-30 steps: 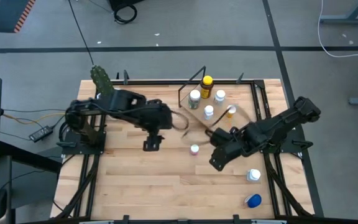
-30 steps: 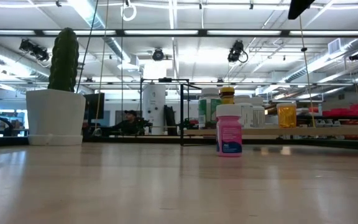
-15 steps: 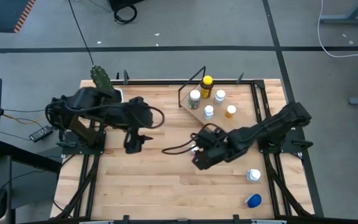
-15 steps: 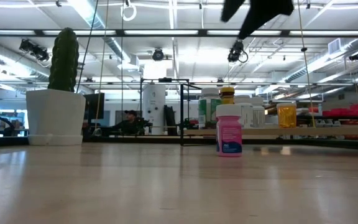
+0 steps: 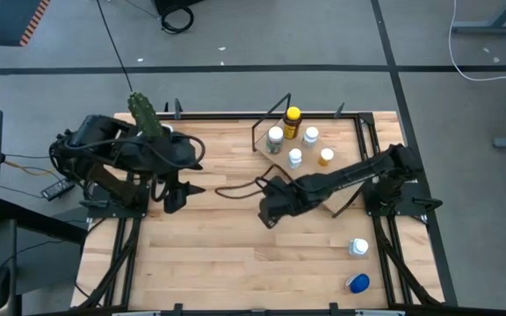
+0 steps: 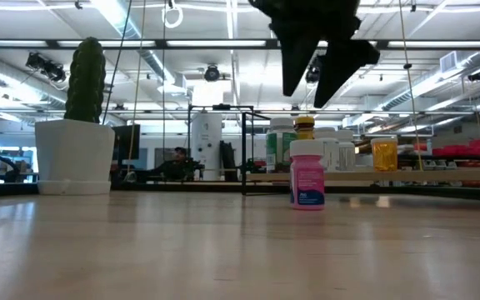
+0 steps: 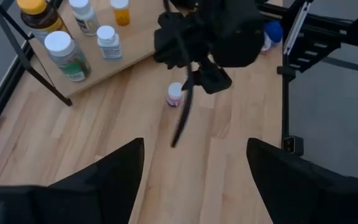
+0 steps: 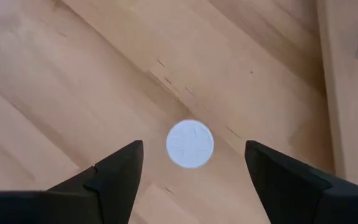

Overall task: Pick and place medicine bottles onto shelf by color
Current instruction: Put the pink medicine bottle on the shelf

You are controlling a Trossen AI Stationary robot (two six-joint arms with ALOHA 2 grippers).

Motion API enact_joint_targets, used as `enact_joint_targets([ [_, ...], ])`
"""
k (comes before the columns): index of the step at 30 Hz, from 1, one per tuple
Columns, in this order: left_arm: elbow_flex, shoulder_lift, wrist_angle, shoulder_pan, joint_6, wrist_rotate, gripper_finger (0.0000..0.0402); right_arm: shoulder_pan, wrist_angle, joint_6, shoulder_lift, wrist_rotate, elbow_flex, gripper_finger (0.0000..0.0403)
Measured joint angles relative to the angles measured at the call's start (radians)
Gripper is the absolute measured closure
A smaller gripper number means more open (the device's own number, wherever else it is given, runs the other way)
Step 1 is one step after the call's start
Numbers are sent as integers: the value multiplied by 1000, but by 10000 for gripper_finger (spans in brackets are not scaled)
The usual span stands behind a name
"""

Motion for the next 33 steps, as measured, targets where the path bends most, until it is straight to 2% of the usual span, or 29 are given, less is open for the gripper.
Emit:
enact_joint_targets([
  [5, 0, -2, 0, -15, -4, -4, 113, -59, 17, 5, 8, -84, 0, 88],
  [12, 0, -2, 0, -31, -3, -8, 113, -88, 11, 19, 23, -135, 1, 56],
  [21, 0, -2, 0, -32, 4, -29, 113, -80, 28, 21, 130, -213, 0, 54],
  [33, 0, -2, 0, -32, 5, -30, 113, -80, 32, 48, 149, -208, 0, 66],
])
